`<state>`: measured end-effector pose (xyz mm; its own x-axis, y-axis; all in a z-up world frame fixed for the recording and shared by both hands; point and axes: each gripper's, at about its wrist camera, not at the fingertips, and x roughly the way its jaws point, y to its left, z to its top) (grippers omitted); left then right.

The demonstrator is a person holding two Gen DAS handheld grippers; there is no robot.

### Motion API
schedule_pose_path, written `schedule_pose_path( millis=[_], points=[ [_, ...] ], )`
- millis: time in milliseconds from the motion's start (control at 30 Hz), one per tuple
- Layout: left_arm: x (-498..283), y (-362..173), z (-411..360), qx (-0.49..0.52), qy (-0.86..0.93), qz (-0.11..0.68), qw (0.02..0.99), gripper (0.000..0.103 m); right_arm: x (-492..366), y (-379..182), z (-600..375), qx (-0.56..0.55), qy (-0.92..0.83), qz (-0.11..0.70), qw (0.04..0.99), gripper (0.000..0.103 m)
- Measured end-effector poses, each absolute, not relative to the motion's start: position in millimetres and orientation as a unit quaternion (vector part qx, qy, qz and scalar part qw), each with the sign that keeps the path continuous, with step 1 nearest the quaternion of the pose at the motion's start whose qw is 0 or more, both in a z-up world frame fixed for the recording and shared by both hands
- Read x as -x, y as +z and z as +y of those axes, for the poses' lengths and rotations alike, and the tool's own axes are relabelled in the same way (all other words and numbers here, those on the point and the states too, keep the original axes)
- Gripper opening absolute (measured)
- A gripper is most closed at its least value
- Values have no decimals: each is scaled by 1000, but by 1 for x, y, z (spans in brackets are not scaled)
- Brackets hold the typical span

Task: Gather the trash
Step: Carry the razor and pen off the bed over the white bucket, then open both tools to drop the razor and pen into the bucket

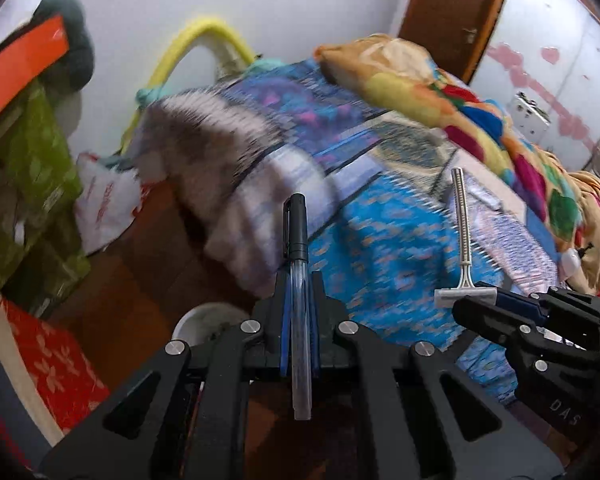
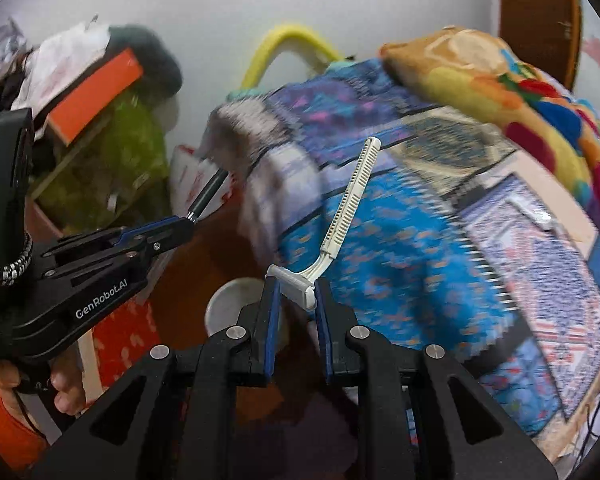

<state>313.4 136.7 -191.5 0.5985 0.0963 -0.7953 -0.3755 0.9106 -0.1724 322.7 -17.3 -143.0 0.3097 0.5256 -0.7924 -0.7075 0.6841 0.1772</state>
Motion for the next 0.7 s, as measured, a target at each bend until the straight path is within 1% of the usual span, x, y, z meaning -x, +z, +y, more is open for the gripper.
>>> schedule_pose_path(
  millis=[100,267,367,400,500,700],
  points=[
    [-299,-212,159,182,147,440,867,7,-312,-156,7,119,398,454,788,16],
    [-276,-261,198,221,172,472,836,7,-301,-179,46,148,413,473,764,16],
    [-262,-288,220,251,185,486,817,7,-294,-202,71,169,417,489,747,16],
    [-259,-293,225,254,189,489,813,7,-294,-202,71,169,417,489,747,16],
    [-249,-313,239,263,200,500,801,7,-292,-229,95,182,421,513,726,16],
    [-244,-343,255,275,204,519,783,7,-291,-262,124,196,426,542,697,16]
  ],
)
